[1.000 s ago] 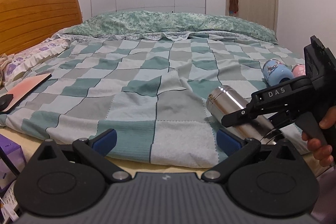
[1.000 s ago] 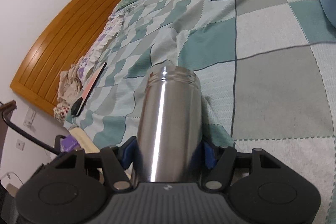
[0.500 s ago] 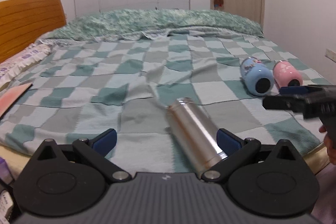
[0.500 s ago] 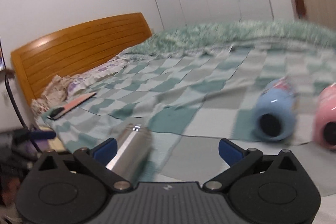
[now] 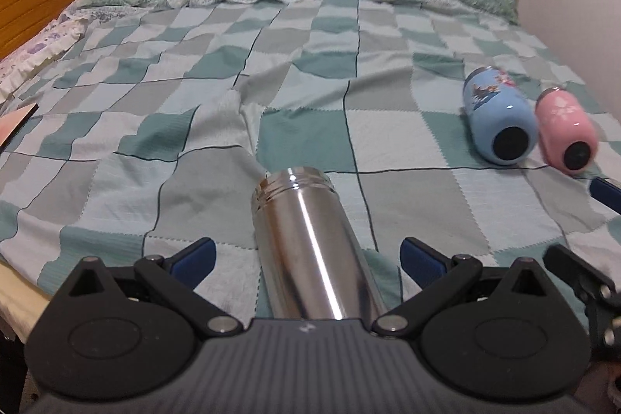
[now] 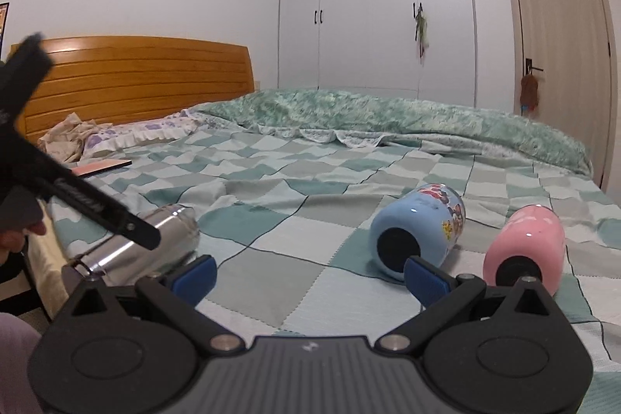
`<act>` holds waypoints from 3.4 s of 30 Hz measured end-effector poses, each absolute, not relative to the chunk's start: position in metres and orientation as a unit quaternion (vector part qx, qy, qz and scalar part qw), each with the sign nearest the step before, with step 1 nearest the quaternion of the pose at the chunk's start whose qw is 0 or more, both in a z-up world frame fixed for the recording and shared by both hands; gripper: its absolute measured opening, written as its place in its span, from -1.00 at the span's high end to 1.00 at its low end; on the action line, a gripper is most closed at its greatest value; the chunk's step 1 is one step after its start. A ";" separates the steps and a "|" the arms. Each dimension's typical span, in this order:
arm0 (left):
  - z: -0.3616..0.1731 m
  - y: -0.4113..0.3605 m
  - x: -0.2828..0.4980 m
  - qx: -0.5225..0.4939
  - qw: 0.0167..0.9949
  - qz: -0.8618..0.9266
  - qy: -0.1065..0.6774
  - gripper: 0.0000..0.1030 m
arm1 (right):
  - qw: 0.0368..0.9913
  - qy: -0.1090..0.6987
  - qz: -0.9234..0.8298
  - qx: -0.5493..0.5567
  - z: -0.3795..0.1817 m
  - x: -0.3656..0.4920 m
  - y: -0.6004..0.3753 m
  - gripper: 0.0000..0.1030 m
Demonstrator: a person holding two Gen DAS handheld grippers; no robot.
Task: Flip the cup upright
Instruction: 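Close the left gripper on the silver cup while the right gripper releases it, then rotate the silver cup upright with the left gripper and lower it onto the bed, then open the left gripper and withdraw from the upright cup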
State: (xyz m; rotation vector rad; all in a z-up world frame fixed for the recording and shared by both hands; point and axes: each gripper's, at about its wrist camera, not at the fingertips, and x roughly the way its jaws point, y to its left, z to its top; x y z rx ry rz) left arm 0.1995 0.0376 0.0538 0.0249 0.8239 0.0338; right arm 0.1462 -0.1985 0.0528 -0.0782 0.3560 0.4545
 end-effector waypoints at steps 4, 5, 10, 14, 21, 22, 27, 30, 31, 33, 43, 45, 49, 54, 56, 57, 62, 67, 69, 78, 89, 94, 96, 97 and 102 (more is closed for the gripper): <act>0.046 0.034 0.214 0.026 0.909 0.026 0.416 -0.91 | 0.958 0.177 0.223 -0.029 0.049 0.149 -0.202 -1.00; 0.044 0.036 0.218 0.022 0.905 0.029 0.423 -0.81 | 0.958 0.178 0.222 -0.026 0.048 0.151 -0.203 -1.00; 0.033 0.045 0.232 -0.029 0.883 0.018 0.468 -0.34 | 0.959 0.177 0.219 -0.019 0.045 0.151 -0.205 -1.00; 0.035 0.050 0.227 -0.047 0.887 0.011 0.459 -0.33 | 0.961 0.171 0.216 -0.016 0.044 0.149 -0.207 -1.00; 0.050 0.052 0.194 -0.058 0.918 -0.011 0.391 -0.31 | 0.967 0.152 0.204 -0.010 0.046 0.140 -0.209 -1.00; 0.054 0.050 0.187 -0.054 0.925 -0.016 0.376 -0.30 | 0.968 0.150 0.201 -0.009 0.046 0.138 -0.210 -1.00; 0.076 0.041 0.159 -0.023 0.951 -0.036 0.308 -0.28 | 0.971 0.146 0.191 0.002 0.046 0.136 -0.214 -1.00; 0.090 0.033 0.151 -0.001 0.962 -0.040 0.271 -0.27 | 0.972 0.143 0.189 0.011 0.046 0.136 -0.216 -1.00; 0.092 0.032 0.150 0.005 0.964 -0.040 0.261 -0.26 | 0.972 0.142 0.187 0.014 0.046 0.137 -0.217 -1.00; 0.097 0.029 0.148 0.011 0.970 -0.034 0.239 -0.26 | 0.973 0.142 0.183 0.019 0.046 0.138 -0.217 -1.00; 0.080 0.032 0.175 0.038 0.982 0.034 0.182 -0.25 | 0.975 0.147 0.166 0.023 0.042 0.144 -0.218 -1.00; 0.072 0.037 0.180 0.037 0.982 0.046 0.177 -0.25 | 0.975 0.148 0.165 0.021 0.041 0.144 -0.218 -1.00; 0.062 0.047 0.180 0.030 0.985 0.056 0.158 -0.25 | 0.975 0.150 0.162 0.021 0.040 0.148 -0.216 -1.00; 0.052 0.053 0.183 0.022 0.990 0.058 0.126 -0.25 | 0.975 0.151 0.159 0.018 0.038 0.150 -0.214 -1.00; 0.044 0.056 0.185 0.020 0.990 0.056 0.125 -0.25 | 0.976 0.151 0.158 0.017 0.038 0.150 -0.214 -1.00; 0.039 0.057 0.185 0.019 0.990 0.055 0.132 -0.25 | 0.976 0.152 0.158 0.016 0.038 0.150 -0.214 -1.00; 0.025 0.060 0.171 0.022 0.991 0.041 0.127 -0.24 | 0.975 0.153 0.159 0.016 0.037 0.151 -0.213 -1.00; 0.025 0.060 0.173 0.020 0.990 0.039 0.135 -0.30 | 0.976 0.151 0.159 0.013 0.037 0.150 -0.213 -1.00; 0.026 0.061 0.174 0.016 0.990 0.046 0.136 -0.60 | 0.976 0.152 0.157 0.015 0.037 0.150 -0.213 -1.00; 0.053 0.060 0.141 0.015 0.993 0.074 0.092 -1.00 | 0.981 0.129 0.148 0.007 0.042 0.138 -0.214 -1.00; 0.055 0.014 0.056 0.018 0.998 0.000 0.068 -1.00 | 0.988 0.109 0.105 -0.011 0.055 0.070 -0.233 -1.00; 0.023 -0.004 0.036 0.010 0.996 -0.008 0.084 -1.00 | 0.990 0.107 0.091 -0.021 0.051 0.035 -0.243 -1.00; 0.012 -0.011 0.029 0.013 0.997 -0.004 0.076 -1.00 | 0.991 0.099 0.085 -0.022 0.052 0.026 -0.247 -1.00; 0.007 -0.014 0.026 0.018 0.997 0.001 0.068 -1.00 | 0.992 0.095 0.081 -0.023 0.051 0.023 -0.248 -1.00; 0.001 -0.019 0.020 0.027 0.998 0.016 0.053 -1.00 | 0.995 0.079 0.062 -0.026 0.047 0.013 -0.251 -1.00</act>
